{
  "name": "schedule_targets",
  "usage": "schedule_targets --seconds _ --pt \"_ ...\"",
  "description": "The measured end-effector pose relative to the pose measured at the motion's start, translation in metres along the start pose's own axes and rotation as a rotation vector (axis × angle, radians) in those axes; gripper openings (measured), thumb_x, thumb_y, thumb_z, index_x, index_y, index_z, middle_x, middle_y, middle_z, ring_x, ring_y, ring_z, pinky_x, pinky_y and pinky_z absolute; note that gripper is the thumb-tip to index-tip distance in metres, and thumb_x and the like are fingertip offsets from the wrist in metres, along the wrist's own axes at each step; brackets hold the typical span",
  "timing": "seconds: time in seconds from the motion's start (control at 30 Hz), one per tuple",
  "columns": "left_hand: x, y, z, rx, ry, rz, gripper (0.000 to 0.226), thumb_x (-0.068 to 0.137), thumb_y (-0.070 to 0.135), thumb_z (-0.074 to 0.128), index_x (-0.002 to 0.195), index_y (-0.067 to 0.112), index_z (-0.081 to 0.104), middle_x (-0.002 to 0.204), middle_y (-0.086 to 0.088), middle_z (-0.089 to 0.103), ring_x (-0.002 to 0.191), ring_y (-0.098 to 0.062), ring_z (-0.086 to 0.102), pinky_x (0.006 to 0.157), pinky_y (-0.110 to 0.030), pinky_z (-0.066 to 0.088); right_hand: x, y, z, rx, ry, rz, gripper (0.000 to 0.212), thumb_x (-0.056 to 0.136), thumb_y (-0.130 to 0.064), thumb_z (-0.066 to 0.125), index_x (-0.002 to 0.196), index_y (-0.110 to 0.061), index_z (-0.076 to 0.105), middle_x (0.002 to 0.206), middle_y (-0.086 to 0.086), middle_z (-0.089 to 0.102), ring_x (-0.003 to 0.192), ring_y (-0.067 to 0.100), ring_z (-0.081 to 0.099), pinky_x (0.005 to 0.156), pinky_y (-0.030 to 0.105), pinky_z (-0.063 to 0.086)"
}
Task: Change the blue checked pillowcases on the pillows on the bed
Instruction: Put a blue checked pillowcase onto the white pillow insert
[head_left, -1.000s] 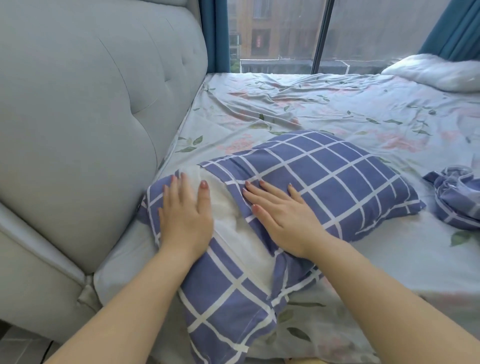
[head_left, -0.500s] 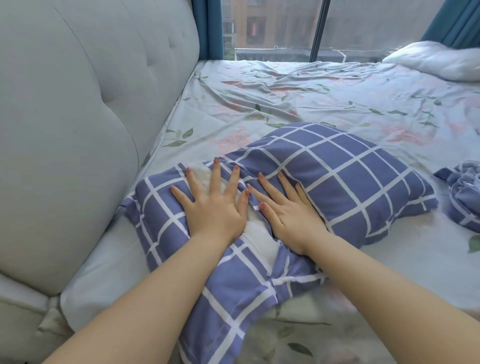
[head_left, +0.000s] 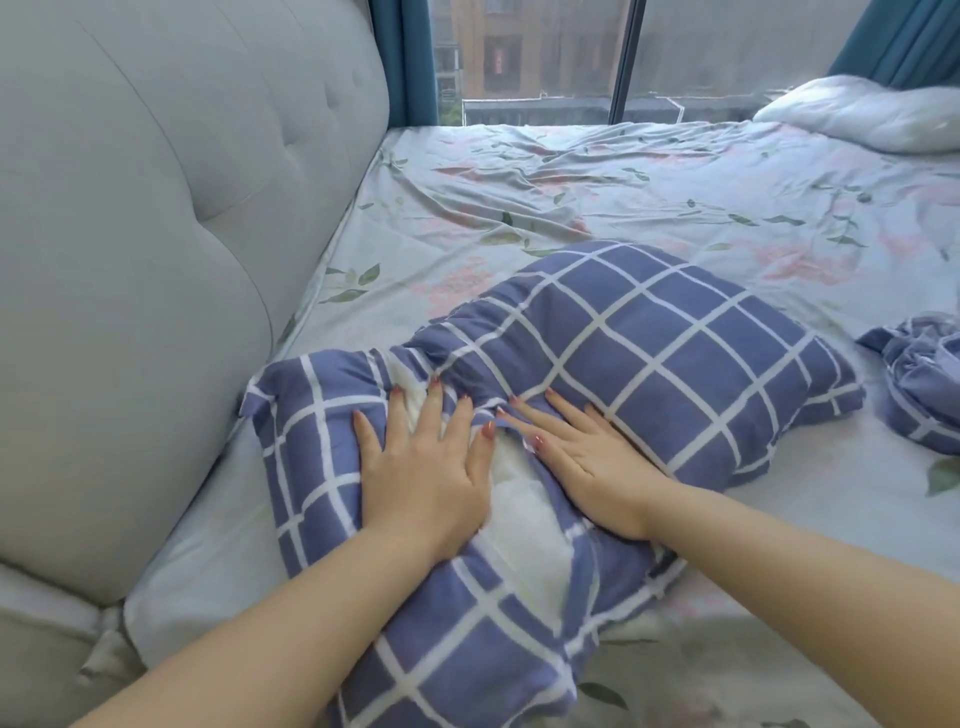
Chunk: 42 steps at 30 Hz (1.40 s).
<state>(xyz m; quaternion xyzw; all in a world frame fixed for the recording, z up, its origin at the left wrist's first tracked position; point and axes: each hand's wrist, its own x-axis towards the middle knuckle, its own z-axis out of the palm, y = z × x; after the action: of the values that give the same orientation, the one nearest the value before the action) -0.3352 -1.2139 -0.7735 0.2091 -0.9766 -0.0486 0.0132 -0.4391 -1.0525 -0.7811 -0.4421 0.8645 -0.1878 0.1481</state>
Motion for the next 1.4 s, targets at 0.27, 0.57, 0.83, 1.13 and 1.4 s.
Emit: schedule_targets --seconds 0.27,0.57,0.83,1.13,1.4 --pt "0.073 0.014 0.014 0.007 -0.006 -0.081 0.064 0.098 0.059 0.005 0.157 0.036 0.008 0.166 0.007 -0.006 0.150 -0.037 -0.008 0.113 -0.064 -0.009 0.064 0.025 -0.007 0.007 0.063 0.026 0.037 0.107 -0.036 0.013 0.130 -0.059 -0.005 0.148 -0.033 0.003 0.149 0.006 -0.005 0.120 0.029 -0.004" --pt "0.053 0.018 0.011 0.017 -0.025 -0.037 0.064 0.099 0.056 0.004 0.158 0.030 0.009 0.166 0.006 -0.001 0.151 -0.030 -0.006 0.116 -0.060 -0.009 0.043 0.017 -0.005 -0.015 0.066 0.055 0.045 0.107 -0.034 0.013 0.152 -0.037 0.012 0.161 -0.017 0.012 0.150 0.008 0.000 0.117 0.027 -0.002" --pt "0.026 0.020 0.015 0.071 0.006 0.095 0.093 0.079 0.056 -0.018 0.155 0.022 0.023 0.164 0.000 0.015 0.151 -0.026 0.001 0.118 -0.055 -0.005 0.011 0.019 -0.004 -0.028 -0.037 -0.003 0.042 0.101 -0.047 0.005 0.139 -0.060 -0.003 0.152 -0.037 -0.002 0.143 -0.007 -0.011 0.118 0.025 -0.008" --pt "0.097 0.019 0.008 -0.059 -0.055 0.048 0.056 0.103 0.051 0.014 0.152 0.028 0.030 0.164 0.001 0.014 0.151 -0.030 -0.004 0.116 -0.060 -0.009 0.064 0.034 -0.001 -0.103 0.044 0.125 0.053 0.108 -0.032 0.022 0.155 -0.031 -0.002 0.163 -0.014 -0.004 0.149 0.008 -0.008 0.120 0.033 -0.002" --pt "-0.014 0.001 -0.008 -0.130 -0.005 0.127 0.060 0.099 0.050 0.002 0.156 0.037 0.015 0.165 0.013 -0.002 0.152 -0.019 -0.009 0.120 -0.055 -0.005 -0.026 0.004 0.000 0.268 0.169 0.059 0.042 0.105 -0.043 0.012 0.140 -0.048 0.034 0.153 -0.026 0.025 0.145 -0.004 0.010 0.121 0.028 0.005"
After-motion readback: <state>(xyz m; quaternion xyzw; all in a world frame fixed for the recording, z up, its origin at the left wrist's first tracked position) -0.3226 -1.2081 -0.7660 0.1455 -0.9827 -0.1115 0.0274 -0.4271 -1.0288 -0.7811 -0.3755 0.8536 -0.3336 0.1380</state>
